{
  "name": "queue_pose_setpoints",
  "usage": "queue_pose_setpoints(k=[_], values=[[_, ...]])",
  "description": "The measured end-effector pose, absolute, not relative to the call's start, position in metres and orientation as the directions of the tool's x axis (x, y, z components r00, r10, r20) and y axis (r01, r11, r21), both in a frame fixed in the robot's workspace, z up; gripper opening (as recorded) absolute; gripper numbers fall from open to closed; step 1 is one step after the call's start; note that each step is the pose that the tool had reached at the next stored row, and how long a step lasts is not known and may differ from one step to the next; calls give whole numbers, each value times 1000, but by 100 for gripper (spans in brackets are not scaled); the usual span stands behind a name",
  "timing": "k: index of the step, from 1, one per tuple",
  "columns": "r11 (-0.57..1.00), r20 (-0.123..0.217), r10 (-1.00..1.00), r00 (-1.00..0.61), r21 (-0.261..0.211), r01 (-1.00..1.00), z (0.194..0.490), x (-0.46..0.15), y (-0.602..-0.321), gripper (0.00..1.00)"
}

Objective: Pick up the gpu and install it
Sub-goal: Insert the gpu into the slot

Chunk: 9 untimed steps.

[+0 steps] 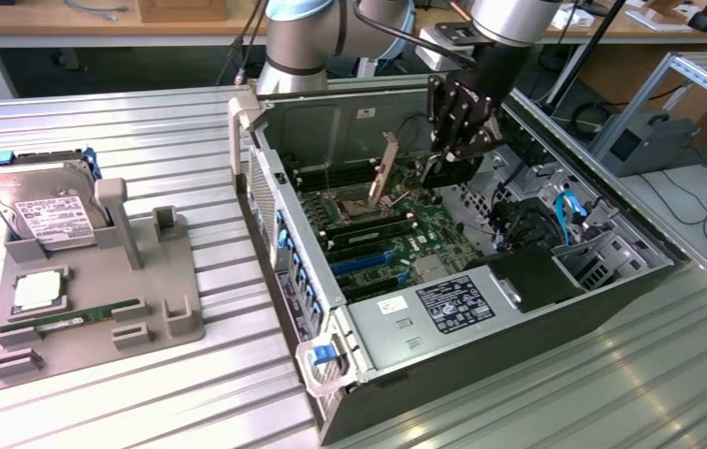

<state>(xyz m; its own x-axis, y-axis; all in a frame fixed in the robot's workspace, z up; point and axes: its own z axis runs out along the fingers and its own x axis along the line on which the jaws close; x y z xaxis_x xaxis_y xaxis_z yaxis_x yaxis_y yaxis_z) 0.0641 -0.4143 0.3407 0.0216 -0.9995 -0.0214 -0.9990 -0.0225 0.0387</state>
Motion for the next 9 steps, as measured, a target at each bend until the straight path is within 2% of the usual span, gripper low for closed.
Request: queue_pose_setpoints(k=[9], values=[[-23,-21,-1000,22,39,-999,340,64,-417,27]])
